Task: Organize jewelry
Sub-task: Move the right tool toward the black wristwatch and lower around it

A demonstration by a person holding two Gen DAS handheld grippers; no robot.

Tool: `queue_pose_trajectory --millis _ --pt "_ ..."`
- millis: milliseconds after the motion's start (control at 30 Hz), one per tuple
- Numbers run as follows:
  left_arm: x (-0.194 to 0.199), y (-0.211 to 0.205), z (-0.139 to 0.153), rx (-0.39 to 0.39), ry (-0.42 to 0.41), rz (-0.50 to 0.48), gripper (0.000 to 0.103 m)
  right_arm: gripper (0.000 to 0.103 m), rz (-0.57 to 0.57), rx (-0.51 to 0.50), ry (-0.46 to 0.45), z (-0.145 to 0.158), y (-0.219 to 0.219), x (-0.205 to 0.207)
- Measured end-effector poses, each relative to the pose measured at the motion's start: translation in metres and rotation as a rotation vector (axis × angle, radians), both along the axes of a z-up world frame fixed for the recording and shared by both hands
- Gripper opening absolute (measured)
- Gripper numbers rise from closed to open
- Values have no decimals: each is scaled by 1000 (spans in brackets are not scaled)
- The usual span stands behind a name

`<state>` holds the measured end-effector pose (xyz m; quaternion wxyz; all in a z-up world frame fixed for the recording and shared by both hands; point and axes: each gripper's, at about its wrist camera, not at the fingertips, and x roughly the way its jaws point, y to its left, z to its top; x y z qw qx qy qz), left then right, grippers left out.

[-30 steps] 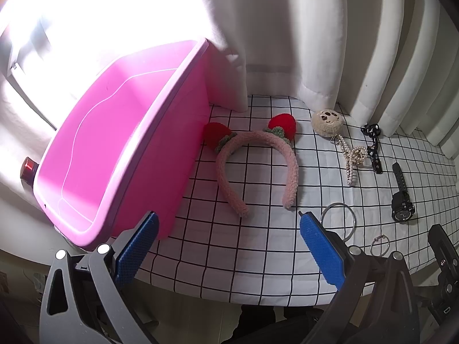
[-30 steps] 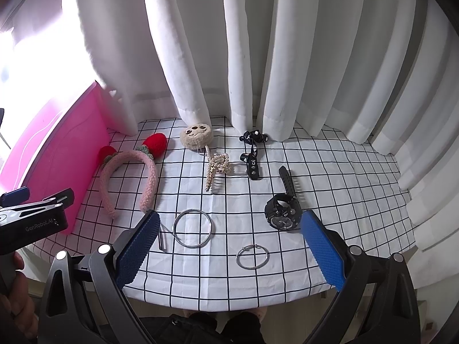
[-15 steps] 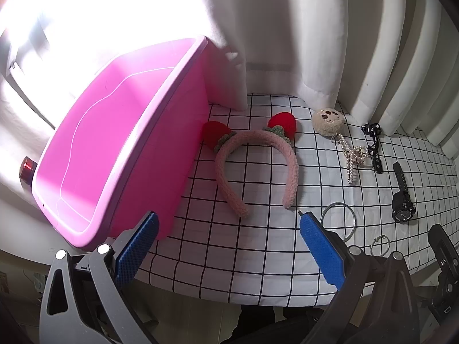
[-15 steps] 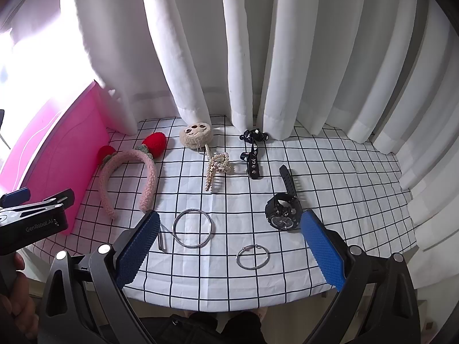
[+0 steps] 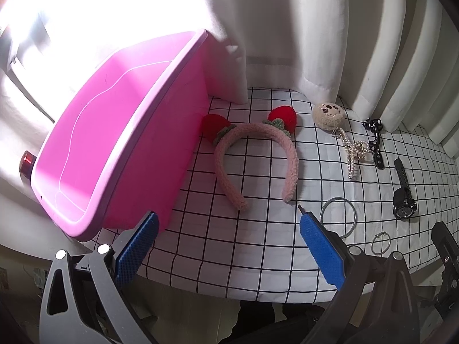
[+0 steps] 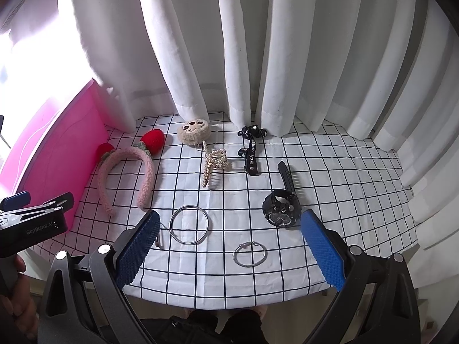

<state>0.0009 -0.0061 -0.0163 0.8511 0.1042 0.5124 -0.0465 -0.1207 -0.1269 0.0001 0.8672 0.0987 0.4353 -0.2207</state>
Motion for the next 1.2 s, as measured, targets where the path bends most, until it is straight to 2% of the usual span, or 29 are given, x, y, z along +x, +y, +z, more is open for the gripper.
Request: queue_pose_trajectory --millis 233,467,700,900,1200 --pt "-6 0 -31 -11 84 -1 97 94 -20 54 41 -26 -17 -8" --pt "-12 -10 -72 -40 123 -26 97 94 -42 101 83 -62 -45 -19" --pt "-16 -41 -104 -66 108 -94 97 94 -62 93 113 -95 -76 -26" --pt "-13 -57 -125 -92 125 -75 97 94 -37 95 109 -112 -100 -13" --pt "-7 -72 -151 -67 122 -22 97 94 13 98 121 -134 -124 5"
